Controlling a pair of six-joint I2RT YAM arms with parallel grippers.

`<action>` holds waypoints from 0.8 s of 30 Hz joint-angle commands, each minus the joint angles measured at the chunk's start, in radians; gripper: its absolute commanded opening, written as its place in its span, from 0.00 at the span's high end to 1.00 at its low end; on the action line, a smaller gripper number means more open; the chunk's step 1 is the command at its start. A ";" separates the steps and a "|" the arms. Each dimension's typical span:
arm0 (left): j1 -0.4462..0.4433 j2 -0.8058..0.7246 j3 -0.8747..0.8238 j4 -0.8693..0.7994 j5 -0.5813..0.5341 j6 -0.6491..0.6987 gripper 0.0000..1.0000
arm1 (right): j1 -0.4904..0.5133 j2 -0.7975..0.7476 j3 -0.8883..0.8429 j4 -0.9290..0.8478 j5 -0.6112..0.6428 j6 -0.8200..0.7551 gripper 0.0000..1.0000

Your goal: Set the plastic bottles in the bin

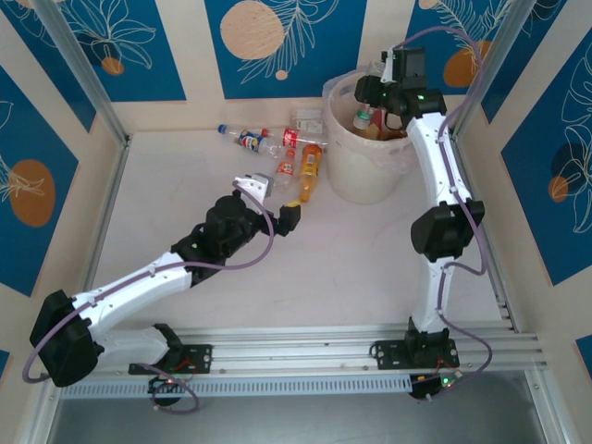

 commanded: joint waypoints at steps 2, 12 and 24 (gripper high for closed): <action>-0.006 -0.032 -0.006 -0.029 -0.039 0.005 0.00 | -0.012 0.052 0.079 -0.081 0.055 -0.070 0.50; -0.006 -0.048 -0.016 -0.044 -0.065 0.011 0.00 | -0.075 0.121 0.065 -0.136 0.077 -0.078 0.45; -0.005 -0.052 -0.011 -0.064 -0.093 0.008 0.00 | -0.093 0.146 0.117 -0.179 0.073 -0.095 0.12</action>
